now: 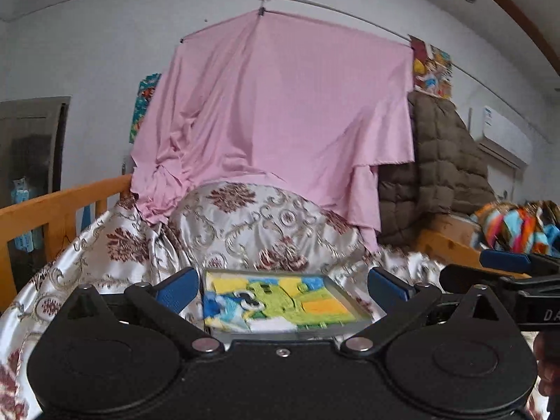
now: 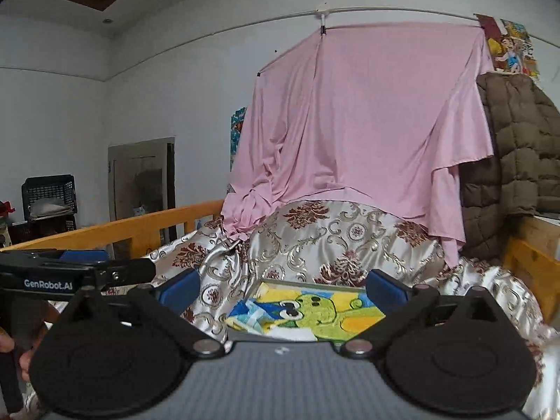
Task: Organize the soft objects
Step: 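Move both grippers back toward the pile of soft items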
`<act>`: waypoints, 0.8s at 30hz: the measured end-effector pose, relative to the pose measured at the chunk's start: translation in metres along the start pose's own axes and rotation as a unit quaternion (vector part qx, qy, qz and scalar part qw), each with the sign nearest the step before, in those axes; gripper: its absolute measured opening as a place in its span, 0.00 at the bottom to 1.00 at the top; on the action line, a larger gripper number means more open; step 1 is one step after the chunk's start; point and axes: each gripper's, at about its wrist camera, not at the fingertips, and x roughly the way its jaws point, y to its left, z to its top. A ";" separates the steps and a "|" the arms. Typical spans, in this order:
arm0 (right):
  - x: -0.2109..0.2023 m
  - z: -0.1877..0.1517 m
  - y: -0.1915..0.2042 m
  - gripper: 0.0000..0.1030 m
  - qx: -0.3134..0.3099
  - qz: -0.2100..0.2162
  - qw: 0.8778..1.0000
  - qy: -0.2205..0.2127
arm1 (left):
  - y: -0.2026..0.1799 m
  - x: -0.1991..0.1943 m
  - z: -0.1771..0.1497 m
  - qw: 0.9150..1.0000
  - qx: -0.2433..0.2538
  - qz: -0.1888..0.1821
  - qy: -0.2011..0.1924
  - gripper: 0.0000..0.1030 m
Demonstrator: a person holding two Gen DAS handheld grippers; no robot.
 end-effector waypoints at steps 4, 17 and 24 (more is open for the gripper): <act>-0.027 -0.020 0.007 1.00 -0.022 -0.018 1.000 -0.001 | -0.003 -0.022 -0.014 1.000 0.009 -0.012 0.012 0.99; -0.080 -0.070 0.031 1.00 -0.021 -0.041 0.999 0.024 | 0.001 -0.074 -0.057 0.999 0.026 -0.012 0.038 0.99; -0.088 -0.099 0.035 1.00 -0.017 -0.054 0.997 0.055 | 0.003 -0.077 -0.071 0.994 0.081 -0.019 0.073 0.99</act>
